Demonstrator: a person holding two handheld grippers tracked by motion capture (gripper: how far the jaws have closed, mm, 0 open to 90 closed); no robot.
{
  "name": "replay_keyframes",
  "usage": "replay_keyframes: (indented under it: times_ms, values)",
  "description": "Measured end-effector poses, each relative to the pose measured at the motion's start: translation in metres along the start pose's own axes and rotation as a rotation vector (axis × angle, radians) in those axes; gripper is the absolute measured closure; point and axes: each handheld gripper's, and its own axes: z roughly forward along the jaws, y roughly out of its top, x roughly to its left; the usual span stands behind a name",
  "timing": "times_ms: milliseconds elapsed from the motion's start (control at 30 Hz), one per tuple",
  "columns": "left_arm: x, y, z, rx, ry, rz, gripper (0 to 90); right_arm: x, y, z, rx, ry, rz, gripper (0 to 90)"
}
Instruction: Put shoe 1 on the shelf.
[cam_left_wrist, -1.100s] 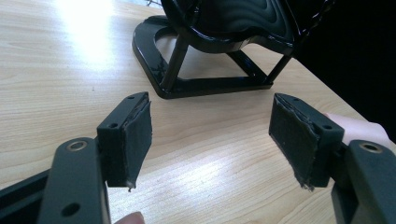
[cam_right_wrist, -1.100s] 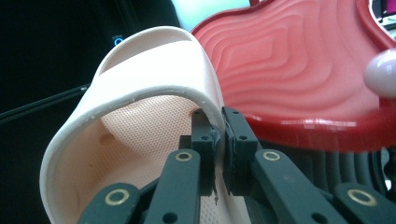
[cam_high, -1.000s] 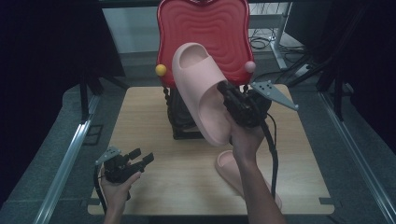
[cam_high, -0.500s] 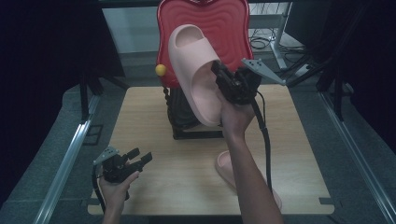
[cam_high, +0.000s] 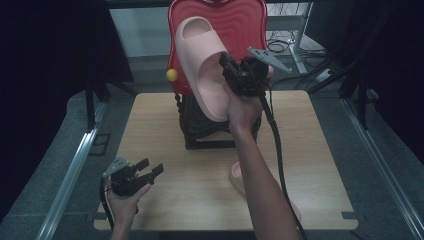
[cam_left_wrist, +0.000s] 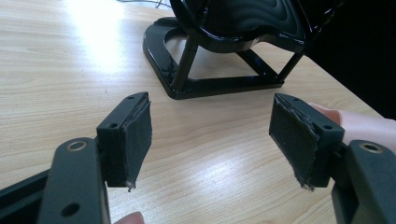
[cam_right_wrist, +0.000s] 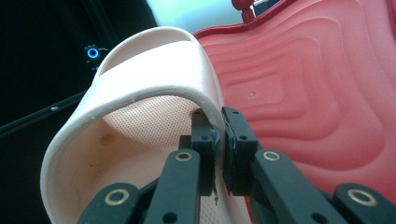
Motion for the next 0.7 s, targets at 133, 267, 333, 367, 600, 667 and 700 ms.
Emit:
replay_keyframes:
  times_ms: [133,267,333,367,600,667,700]
  values:
    - [0.001,0.000,-0.001,-0.003,-0.002,-0.002,29.9,0.002,0.005,0.009,-0.001,-0.010,0.002,84.0]
    - [0.001,0.000,0.000,-0.002,-0.004,-0.003,29.9,0.004,0.012,0.019,-0.010,-0.029,0.005,83.9]
    - [0.002,0.000,0.001,0.001,-0.006,-0.004,29.9,0.004,0.015,0.025,-0.011,-0.041,0.012,83.9]
    - [0.002,-0.001,0.001,0.003,-0.007,-0.005,29.9,0.005,0.015,0.027,-0.009,-0.046,0.013,83.9]
    - [0.002,-0.002,0.003,0.010,-0.014,-0.002,29.9,0.009,0.021,0.049,-0.020,-0.081,0.036,83.8]
    - [0.002,-0.002,0.004,0.010,-0.016,-0.005,29.9,0.010,0.024,0.054,-0.033,-0.091,0.038,83.7]
    - [0.002,-0.002,0.004,0.012,-0.017,-0.005,29.9,0.011,0.025,0.057,-0.036,-0.098,0.044,83.7]
